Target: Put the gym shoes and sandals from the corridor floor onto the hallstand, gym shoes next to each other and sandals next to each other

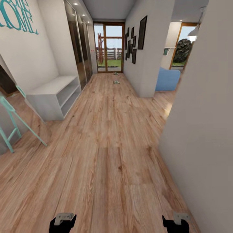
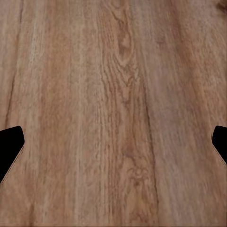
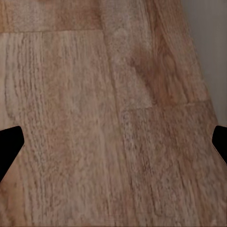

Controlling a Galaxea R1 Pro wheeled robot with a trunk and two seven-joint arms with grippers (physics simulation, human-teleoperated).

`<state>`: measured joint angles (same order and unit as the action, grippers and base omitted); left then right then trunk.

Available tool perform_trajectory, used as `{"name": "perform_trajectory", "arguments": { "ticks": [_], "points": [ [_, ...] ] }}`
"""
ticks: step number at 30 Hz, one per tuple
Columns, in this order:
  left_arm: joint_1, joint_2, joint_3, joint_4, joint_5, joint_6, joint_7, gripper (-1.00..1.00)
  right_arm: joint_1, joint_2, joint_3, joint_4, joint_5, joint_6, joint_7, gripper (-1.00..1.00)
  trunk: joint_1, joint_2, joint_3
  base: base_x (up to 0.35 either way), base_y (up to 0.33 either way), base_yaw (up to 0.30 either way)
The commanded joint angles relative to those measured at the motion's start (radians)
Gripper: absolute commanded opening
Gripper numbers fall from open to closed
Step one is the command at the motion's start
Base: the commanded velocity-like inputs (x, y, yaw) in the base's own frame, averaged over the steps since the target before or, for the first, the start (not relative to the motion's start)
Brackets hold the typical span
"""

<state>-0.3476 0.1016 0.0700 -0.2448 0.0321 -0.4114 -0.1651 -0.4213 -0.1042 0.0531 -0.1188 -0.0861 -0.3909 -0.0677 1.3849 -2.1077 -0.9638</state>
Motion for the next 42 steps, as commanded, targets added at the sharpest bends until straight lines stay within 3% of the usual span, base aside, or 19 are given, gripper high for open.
{"name": "perform_trajectory", "arguments": {
  "ticks": [1, 42],
  "points": [
    [-0.001, 0.0, 0.007, 0.001, 0.003, -0.001, -0.01, 1.0, -0.001, 0.0, 0.006, 0.001, -0.009, -0.003, -0.001, 1.0, 0.0, 0.0, -0.001, 0.339, 0.0, 0.0],
    [-0.001, 0.0, 0.007, 0.001, 0.003, -0.001, -0.01, 1.0, -0.001, 0.0, 0.005, 0.001, -0.009, -0.003, -0.003, 1.0, 0.0, 0.0, -0.001, 0.339, 0.0, 0.0]
  ]
}}
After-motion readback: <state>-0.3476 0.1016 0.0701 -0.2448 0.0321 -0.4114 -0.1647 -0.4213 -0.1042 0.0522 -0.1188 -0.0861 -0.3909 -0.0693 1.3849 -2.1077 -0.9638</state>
